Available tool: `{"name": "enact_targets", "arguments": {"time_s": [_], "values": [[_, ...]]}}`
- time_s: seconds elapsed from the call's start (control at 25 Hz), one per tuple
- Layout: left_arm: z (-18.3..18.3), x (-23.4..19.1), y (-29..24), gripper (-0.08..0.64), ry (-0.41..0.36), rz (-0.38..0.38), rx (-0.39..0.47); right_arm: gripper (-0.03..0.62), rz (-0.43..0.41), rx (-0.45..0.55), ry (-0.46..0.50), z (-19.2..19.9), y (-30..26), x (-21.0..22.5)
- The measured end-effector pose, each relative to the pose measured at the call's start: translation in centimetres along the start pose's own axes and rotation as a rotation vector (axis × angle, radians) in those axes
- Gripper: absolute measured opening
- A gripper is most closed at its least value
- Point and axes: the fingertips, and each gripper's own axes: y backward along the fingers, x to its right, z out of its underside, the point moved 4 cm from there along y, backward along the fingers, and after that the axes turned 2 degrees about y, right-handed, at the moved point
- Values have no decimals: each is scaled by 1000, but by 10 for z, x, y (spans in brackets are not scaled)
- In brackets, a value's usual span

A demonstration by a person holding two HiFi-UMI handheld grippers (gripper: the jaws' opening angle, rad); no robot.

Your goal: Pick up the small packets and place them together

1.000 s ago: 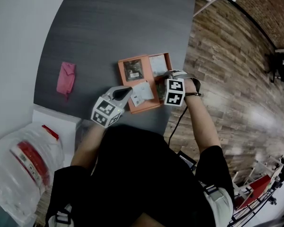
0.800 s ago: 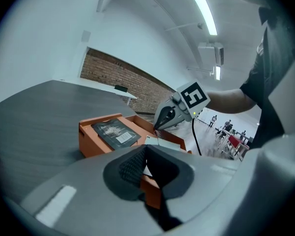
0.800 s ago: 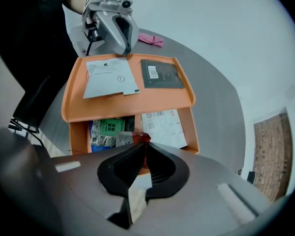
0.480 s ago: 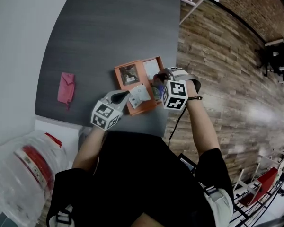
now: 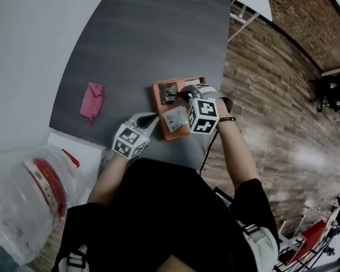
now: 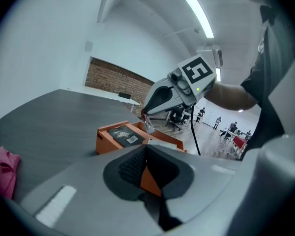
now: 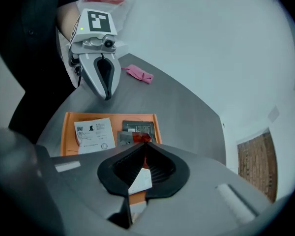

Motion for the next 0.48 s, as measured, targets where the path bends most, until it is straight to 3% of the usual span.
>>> {"name": "enact_targets", "arguments": {"time_s": [0.28, 0.48], "values": [[9, -11, 23, -2, 33, -60, 9, 14, -64, 18, 61, -28, -31, -3], [16, -16, 30, -2, 55, -86, 5, 27, -47, 24, 92, -32, -48, -2]]}}
